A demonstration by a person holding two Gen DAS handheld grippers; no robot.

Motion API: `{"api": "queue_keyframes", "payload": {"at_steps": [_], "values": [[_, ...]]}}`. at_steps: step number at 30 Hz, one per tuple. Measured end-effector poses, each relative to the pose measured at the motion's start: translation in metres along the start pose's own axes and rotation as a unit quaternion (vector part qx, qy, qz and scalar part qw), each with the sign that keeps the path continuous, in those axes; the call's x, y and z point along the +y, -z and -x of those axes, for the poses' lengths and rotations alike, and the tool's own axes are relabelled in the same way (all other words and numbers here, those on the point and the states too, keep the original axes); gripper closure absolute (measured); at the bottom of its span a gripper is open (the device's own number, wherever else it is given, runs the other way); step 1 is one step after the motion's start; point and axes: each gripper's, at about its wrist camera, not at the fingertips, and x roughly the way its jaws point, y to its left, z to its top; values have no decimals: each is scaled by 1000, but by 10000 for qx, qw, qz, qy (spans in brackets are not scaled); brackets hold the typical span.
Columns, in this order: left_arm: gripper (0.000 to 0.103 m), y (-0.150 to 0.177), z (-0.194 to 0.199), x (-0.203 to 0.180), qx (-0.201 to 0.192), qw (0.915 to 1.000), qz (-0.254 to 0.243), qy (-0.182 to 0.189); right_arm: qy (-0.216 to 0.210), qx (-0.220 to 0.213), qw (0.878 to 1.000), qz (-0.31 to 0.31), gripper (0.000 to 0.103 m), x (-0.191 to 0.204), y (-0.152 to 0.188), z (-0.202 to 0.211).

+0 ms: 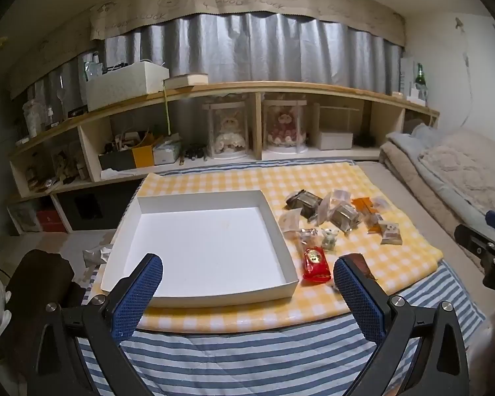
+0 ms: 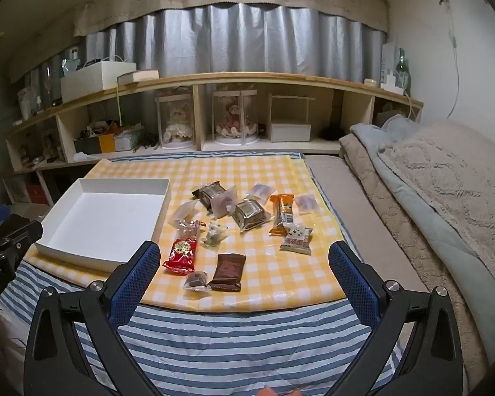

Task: Organize snacks

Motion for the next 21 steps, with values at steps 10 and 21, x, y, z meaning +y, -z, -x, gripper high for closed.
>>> {"api": "queue_keyframes", "payload": {"at_steps": [10,21], "values": [[0,0,0,1,-11,10000,7,-1,2,-3,10000,21,0,1,0,0],[0,0,0,1,-17,10000,4,8,14,-6,10000,52,0,2,0,0]]}}
